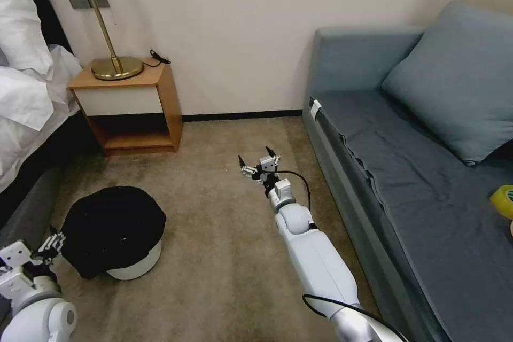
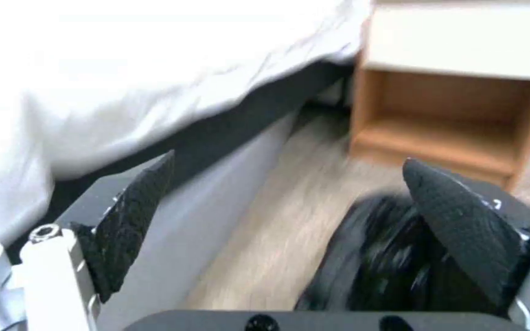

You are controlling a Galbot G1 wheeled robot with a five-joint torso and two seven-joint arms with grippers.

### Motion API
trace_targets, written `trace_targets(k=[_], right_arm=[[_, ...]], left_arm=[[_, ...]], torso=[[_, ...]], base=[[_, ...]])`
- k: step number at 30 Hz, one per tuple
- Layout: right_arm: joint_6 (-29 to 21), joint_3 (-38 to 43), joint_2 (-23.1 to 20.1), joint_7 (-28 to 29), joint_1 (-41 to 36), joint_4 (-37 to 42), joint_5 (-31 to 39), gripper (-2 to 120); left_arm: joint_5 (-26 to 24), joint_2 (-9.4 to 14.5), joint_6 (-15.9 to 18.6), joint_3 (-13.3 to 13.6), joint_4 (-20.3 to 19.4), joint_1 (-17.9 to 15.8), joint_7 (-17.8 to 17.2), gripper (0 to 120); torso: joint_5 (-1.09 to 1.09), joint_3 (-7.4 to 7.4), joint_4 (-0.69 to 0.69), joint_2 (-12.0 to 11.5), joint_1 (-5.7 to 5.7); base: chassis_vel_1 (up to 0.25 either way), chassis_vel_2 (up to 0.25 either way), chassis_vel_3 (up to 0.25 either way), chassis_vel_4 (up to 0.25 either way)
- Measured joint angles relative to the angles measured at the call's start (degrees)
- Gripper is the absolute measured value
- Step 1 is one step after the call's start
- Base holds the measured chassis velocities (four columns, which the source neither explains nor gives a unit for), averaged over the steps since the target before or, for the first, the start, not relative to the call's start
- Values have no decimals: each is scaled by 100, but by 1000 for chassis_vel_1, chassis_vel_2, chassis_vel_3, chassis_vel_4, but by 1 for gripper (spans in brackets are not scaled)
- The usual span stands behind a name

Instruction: Pick up the trash bin, then pick up the garbage on the floor and place it into the trash bin.

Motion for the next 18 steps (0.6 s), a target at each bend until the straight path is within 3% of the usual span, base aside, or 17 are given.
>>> trace_targets(k=[5, 9, 13, 16, 18], right_arm=[[-12, 156, 0, 48, 112, -275, 149, 100], [-38, 209, 0, 83, 143, -354, 205, 100], [-297, 326, 1, 372, 284, -639, 505, 100], [-353, 578, -1, 601, 594, -1337, 740, 100], [-353, 593, -1, 616, 609, -1398, 739, 100]], left_arm=[[623, 275, -242, 73, -142, 16, 524, 100], [767, 378, -254, 150, -176, -25, 657, 100], [986, 629, -88, 450, -68, -320, 791, 100], [1108, 797, 172, 913, 199, -624, 763, 100], [1109, 801, 187, 940, 218, -640, 762, 100]], torso=[[1, 0, 0, 0, 0], [1, 0, -1, 0, 0], [1, 0, -1, 0, 0], [1, 0, -2, 0, 1], [1, 1, -2, 0, 1]], base=[[0, 0, 0, 0], [0, 0, 0, 0], [0, 0, 0, 0], [0, 0, 0, 0], [0, 0, 0, 0]])
